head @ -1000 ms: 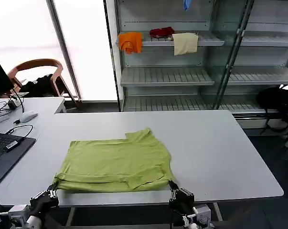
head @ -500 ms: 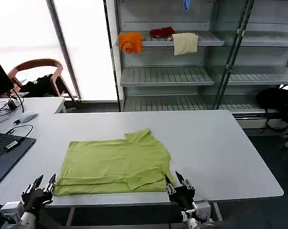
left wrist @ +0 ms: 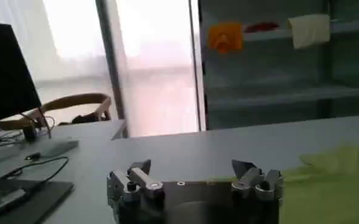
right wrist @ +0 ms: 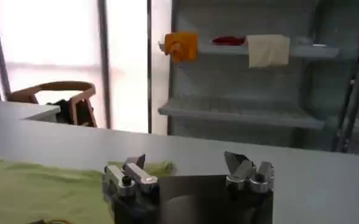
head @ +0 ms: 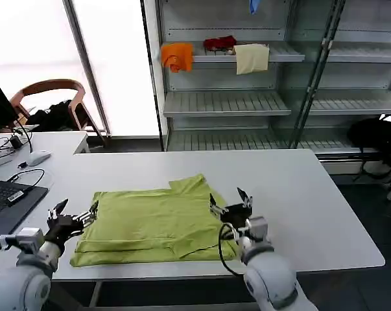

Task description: Fold and organize the clothes.

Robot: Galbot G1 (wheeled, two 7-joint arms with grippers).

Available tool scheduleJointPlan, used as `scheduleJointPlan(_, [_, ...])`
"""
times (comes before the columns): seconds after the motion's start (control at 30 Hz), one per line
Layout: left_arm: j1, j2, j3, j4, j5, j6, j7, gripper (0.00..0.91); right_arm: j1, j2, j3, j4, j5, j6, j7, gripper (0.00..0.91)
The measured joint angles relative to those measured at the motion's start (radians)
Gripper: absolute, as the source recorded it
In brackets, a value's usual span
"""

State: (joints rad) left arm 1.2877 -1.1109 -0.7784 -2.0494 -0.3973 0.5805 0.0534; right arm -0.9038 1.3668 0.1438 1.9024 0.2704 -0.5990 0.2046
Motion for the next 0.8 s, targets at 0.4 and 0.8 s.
scheduleJointPlan(0.4, [-0.227,0.083,0.126,0.263,-0.004,0.002,0.076,0.907,0.229,0.08,-0.008,-0.322,0.021,0.002,-0.016,0.907])
scheduleJointPlan(0.8, [-0.292,0.107,0.147,0.406,0.034,0.001,0.128,0.907,0.298,0.184,-0.009,-0.517,-0.032,0.004,-0.055,0.907])
